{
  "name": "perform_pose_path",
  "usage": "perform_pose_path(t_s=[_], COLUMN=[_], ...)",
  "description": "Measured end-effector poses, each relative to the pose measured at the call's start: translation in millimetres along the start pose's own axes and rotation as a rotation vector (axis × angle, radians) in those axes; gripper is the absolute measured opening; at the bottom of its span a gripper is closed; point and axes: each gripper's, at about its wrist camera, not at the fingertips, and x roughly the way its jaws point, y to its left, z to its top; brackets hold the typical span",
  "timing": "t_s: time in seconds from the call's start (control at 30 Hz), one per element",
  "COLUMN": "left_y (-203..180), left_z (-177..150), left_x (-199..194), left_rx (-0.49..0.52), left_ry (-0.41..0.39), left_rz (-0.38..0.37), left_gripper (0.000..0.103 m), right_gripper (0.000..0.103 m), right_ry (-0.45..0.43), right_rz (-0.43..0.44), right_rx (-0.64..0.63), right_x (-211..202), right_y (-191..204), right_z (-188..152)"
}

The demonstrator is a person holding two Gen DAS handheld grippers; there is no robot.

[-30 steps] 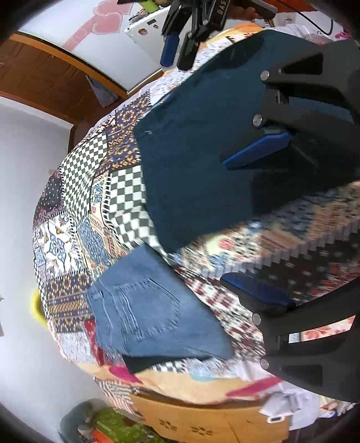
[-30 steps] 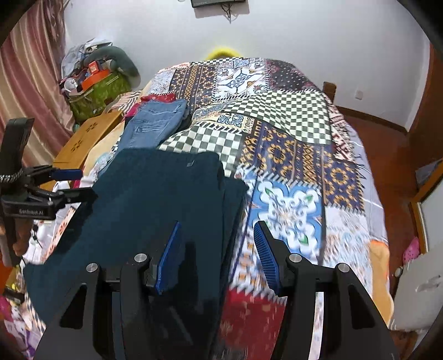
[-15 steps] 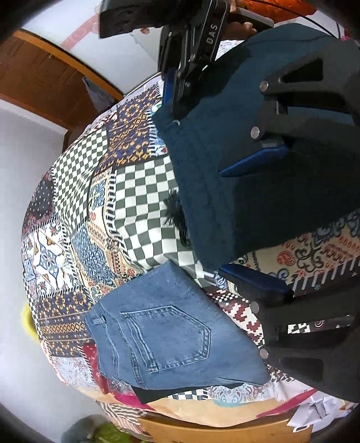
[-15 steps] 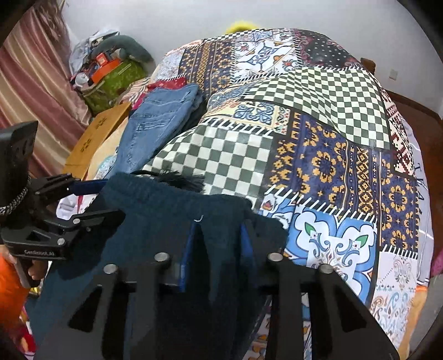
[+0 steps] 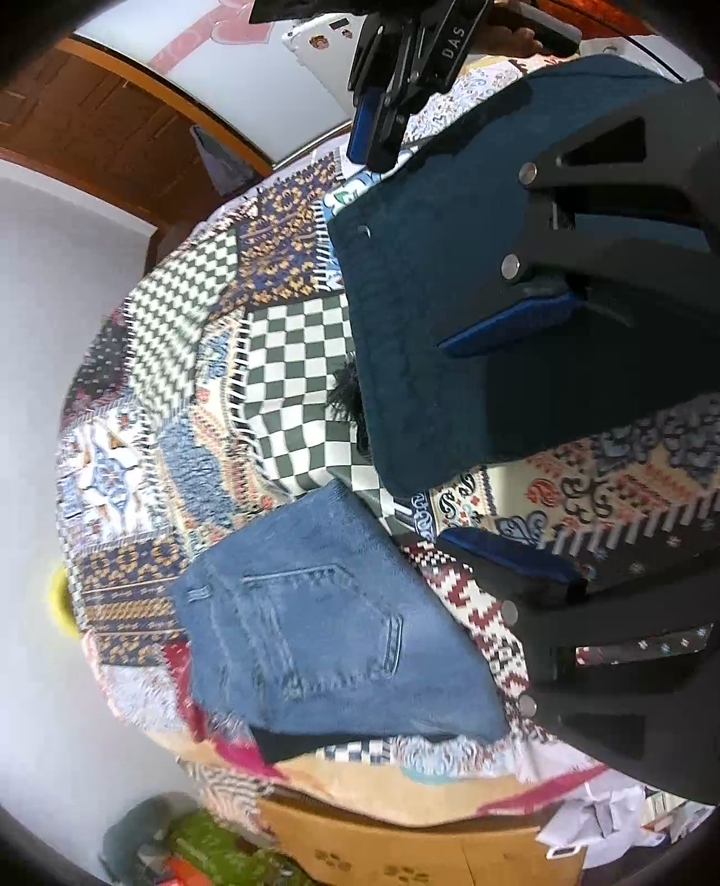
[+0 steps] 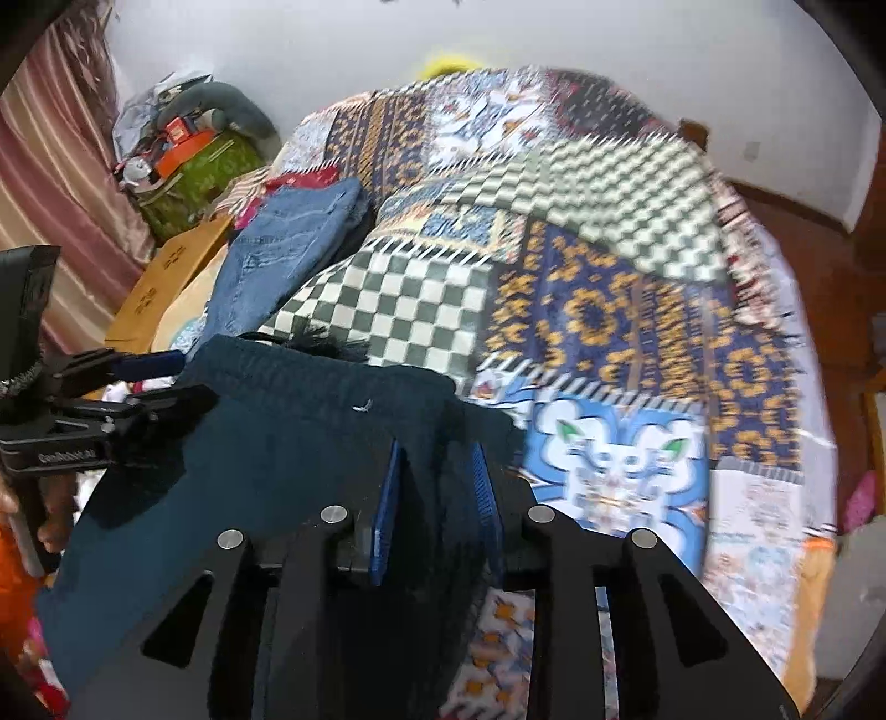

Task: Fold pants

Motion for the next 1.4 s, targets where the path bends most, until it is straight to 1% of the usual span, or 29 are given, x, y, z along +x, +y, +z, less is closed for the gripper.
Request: perform_pose_path(t_s=[0.03,0.07,0.2,0.23,0.3,0.33,0.37,0.4,0.47,0.5,0.53,0.57,0.67,0.73,0.83,0.97,1.07,1.13,1.17,1.2,1.23,1.27,1.3,1.33,1.4], left_y=[-2,-4,-11,-12,-14,-15,-16,-15,-14,-14,-14,-14,-12,-10,-9,-10,-15,-17,-18,-19,-20,-20,-21,-21,-24], left_z=[-2,-4,-16,-19,-27,-30,-35,-39,-46,-49,-51,-54,-56,-52,-46,-40,-35,-33,-31,-29,-28,-27,-26,-25,-26], left_x=[-8,-16,-40,-44,-52,-53,-53,-51,-44,-37,-32,-27,-14,-6,6,21,28,30,32,34,35,34,33,32,27], left_rx=[0.008,0.022,0.042,0.044,0.043,0.041,0.033,0.021,0.012,0.007,0.006,0.005,-0.02,-0.033,-0.028,-0.031,-0.02,-0.021,-0.022,-0.024,-0.027,-0.038,-0.044,-0.046,-0.031], left_ry=[-0.013,-0.023,-0.049,-0.052,-0.051,-0.046,-0.035,-0.011,0.045,0.085,0.107,0.123,0.167,0.209,0.258,0.299,0.295,0.29,0.288,0.283,0.279,0.269,0.264,0.259,0.239], left_rz=[0.004,0.002,-0.004,-0.008,-0.023,-0.029,-0.039,-0.056,-0.078,-0.083,-0.083,-0.084,-0.119,-0.15,-0.195,-0.235,-0.251,-0.264,-0.274,-0.282,-0.289,-0.31,-0.313,-0.312,-0.293], left_gripper=[0.066,0.066,0.078,0.08,0.081,0.085,0.087,0.089,0.089,0.089,0.089,0.089,0.09,0.09,0.091,0.095,0.096,0.096,0.096,0.095,0.089,0.085,0.08,0.075,0.07], right_gripper=[0.025,0.029,0.052,0.055,0.068,0.071,0.078,0.081,0.084,0.084,0.084,0.084,0.084,0.084,0.087,0.087,0.087,0.086,0.081,0.072,0.068,0.062,0.055,0.053,0.04], right_ry=[-0.012,-0.019,-0.078,-0.089,-0.104,-0.105,-0.101,-0.09,-0.051,-0.033,-0.01,0.01,0.063,0.103,0.146,0.189,0.214,0.212,0.211,0.21,0.214,0.213,0.211,0.208,0.195], right_rz=[0.0,0.002,-0.001,-0.006,-0.018,-0.018,-0.018,-0.023,-0.037,-0.038,-0.031,-0.022,0.004,0.061,0.133,0.208,0.265,0.285,0.296,0.306,0.313,0.309,0.307,0.292,0.263], right_rx=[-0.005,-0.007,-0.025,-0.035,-0.044,-0.043,-0.041,-0.038,-0.036,-0.034,-0.029,-0.022,0.009,0.045,0.096,0.144,0.186,0.207,0.206,0.205,0.204,0.2,0.194,0.178,0.143], right_x=[-9,-15,-46,-53,-62,-65,-67,-66,-59,-56,-51,-45,-29,-17,-3,16,28,30,31,31,30,30,27,25,21], right_y=[1,2,9,12,16,17,18,19,20,20,19,17,11,6,-2,-9,-12,-14,-13,-13,-10,-8,-6,-3,3], right_z=[-2,-4,-16,-20,-28,-33,-37,-43,-50,-54,-59,-64,-74,-78,-71,-62,-61,-60,-59,-57,-55,-54,-53,-51,-48])
